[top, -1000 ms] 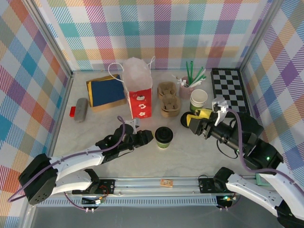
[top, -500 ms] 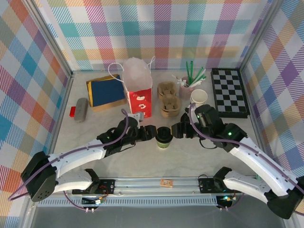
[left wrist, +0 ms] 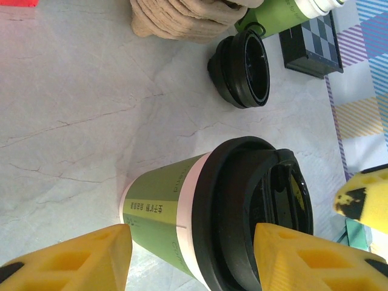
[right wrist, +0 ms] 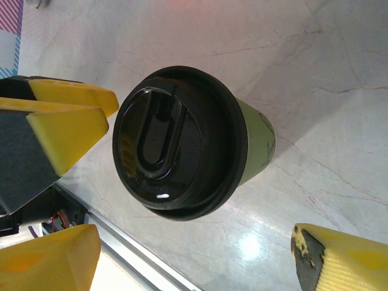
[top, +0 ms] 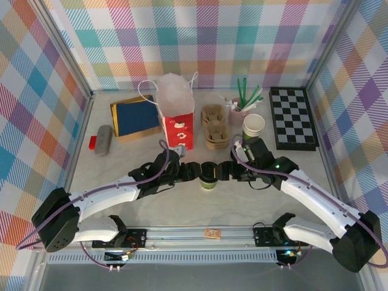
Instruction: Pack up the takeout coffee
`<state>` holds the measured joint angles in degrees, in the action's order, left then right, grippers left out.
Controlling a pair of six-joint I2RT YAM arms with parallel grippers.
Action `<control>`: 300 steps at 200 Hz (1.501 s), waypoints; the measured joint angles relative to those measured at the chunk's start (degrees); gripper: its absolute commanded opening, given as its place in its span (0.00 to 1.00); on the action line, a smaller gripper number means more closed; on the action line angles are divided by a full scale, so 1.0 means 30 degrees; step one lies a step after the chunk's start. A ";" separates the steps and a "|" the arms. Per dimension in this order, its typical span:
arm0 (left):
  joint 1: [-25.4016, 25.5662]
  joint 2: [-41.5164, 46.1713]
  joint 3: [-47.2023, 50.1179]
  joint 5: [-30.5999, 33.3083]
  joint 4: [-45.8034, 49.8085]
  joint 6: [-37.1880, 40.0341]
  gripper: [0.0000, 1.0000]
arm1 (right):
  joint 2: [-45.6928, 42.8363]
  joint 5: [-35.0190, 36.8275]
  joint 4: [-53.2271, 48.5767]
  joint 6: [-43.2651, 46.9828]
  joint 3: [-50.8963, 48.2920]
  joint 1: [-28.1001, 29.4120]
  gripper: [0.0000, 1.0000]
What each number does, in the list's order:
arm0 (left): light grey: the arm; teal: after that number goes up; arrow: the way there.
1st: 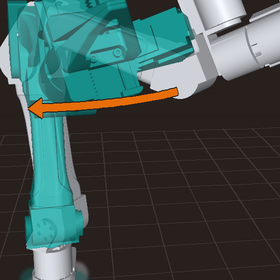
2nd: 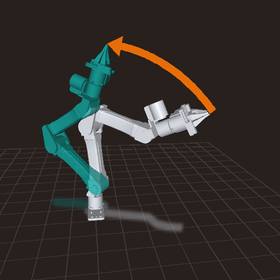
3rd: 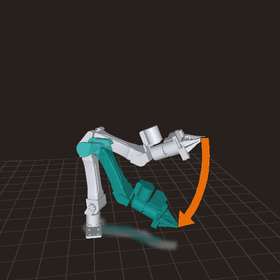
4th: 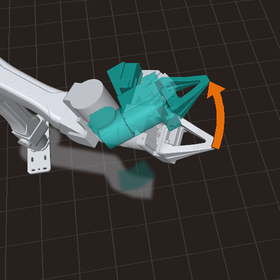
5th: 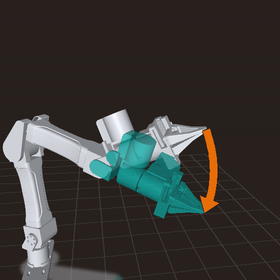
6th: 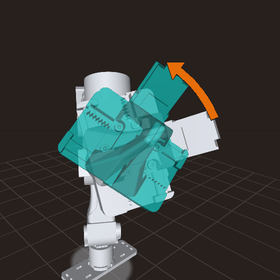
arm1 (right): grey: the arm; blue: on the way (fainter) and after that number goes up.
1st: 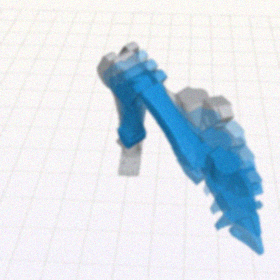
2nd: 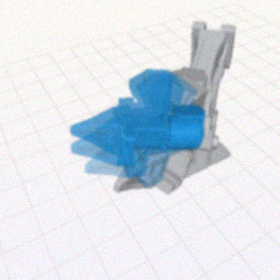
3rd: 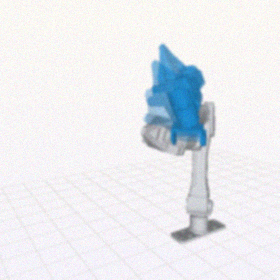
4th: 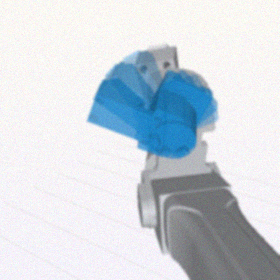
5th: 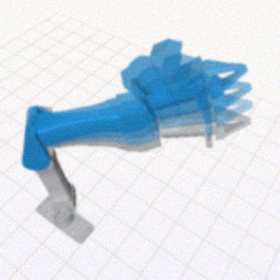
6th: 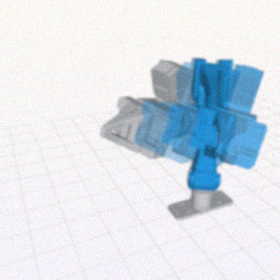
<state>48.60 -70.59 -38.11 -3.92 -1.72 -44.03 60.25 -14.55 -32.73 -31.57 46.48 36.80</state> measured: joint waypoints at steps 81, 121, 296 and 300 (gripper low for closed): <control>0.0131 -0.0743 -0.0248 -0.0007 -0.0474 0.0058 0.54 | 0.1355 -0.0248 0.1581 -0.0284 -0.0444 -0.0561 0.77; 0.0131 -0.0823 -0.0357 0.0000 -0.0474 0.0073 0.52 | 0.1399 -0.0255 0.1938 -0.0277 -0.0874 -0.0787 0.75; 0.0277 -0.1326 0.0204 0.0058 -0.2310 -0.0080 0.46 | 0.1756 -0.0918 0.3942 -0.0350 -0.2317 -0.1537 0.66; 0.0284 -0.1341 0.0270 0.0058 -0.2433 -0.0095 0.45 | 0.1727 -0.0954 0.4036 -0.0357 -0.2375 -0.1537 0.66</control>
<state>49.45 -74.61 -37.30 -3.75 -9.02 -44.31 65.43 -17.41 -20.62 -32.64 39.35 32.18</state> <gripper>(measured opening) 0.461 0.666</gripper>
